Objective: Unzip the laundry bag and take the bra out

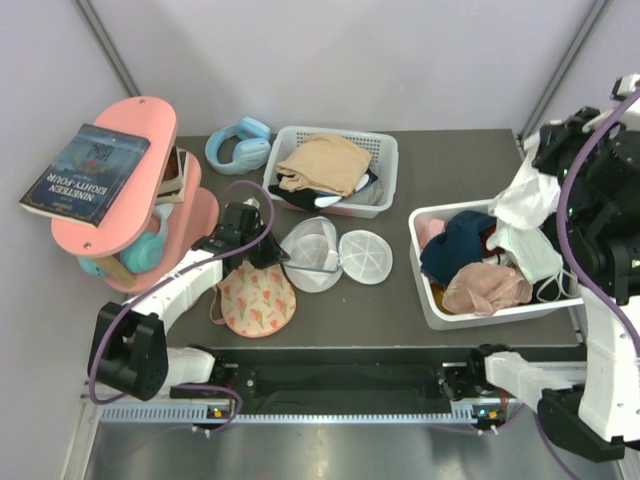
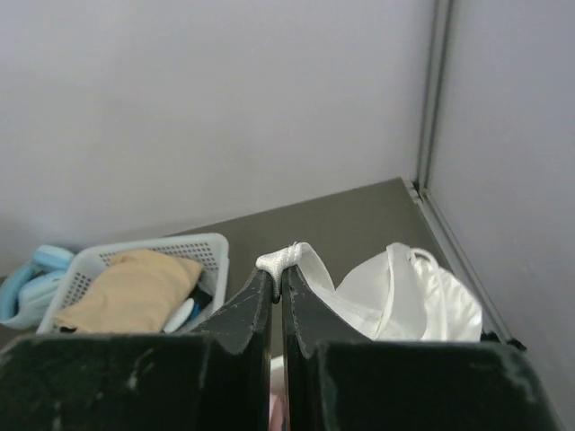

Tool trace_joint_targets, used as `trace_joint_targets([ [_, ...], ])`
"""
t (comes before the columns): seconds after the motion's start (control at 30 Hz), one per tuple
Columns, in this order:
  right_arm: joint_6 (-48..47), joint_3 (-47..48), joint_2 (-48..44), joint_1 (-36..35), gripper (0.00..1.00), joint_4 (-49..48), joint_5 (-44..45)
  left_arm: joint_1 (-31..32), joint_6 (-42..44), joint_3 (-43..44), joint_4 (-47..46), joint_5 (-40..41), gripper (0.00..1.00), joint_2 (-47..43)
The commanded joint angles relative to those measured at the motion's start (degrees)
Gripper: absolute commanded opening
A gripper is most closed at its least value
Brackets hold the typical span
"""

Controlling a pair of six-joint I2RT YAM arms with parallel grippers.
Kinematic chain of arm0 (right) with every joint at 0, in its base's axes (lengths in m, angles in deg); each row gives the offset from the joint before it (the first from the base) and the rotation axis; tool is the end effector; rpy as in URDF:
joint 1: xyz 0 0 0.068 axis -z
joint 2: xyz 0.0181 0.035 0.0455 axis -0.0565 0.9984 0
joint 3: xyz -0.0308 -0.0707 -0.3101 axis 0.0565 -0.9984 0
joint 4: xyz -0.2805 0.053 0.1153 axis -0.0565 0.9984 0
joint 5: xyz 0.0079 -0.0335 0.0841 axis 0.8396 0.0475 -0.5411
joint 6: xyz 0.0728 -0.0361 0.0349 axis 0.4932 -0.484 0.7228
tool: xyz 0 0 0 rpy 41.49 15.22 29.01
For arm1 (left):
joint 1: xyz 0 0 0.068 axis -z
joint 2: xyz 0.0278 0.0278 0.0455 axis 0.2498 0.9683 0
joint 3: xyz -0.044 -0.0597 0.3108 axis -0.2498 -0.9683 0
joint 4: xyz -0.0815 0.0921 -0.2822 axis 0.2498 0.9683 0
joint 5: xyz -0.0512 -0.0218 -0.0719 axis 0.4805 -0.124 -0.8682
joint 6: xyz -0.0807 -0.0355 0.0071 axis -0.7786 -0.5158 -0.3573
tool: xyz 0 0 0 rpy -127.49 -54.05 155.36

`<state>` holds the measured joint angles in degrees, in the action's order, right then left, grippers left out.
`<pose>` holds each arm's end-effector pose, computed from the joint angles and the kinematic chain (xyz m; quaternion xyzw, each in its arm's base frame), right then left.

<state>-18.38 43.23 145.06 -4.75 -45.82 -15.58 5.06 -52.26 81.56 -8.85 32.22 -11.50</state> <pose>0.1914 0.0061 0.6383 0.1114 0.6908 0.0248 0.7140 0.2948 -0.1215 0.2130 -0.1614 0.9163 -0.2673 0.2506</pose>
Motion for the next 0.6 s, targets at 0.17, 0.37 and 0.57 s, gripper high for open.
trace_joint_targets([
  [0.17,7.01,-22.51,-10.82,0.87,0.00,-1.41,14.72,0.07,0.92,2.47,-3.05,-1.55,0.00,0.95],
  [0.37,11.32,-31.83,-15.66,1.05,0.00,-2.11,20.61,0.07,0.75,1.77,-3.48,-1.90,0.00,1.04],
  [0.57,12.46,-38.42,-16.10,1.66,0.00,-4.04,23.16,-0.02,0.66,1.50,-3.66,-2.07,0.00,0.95],
])
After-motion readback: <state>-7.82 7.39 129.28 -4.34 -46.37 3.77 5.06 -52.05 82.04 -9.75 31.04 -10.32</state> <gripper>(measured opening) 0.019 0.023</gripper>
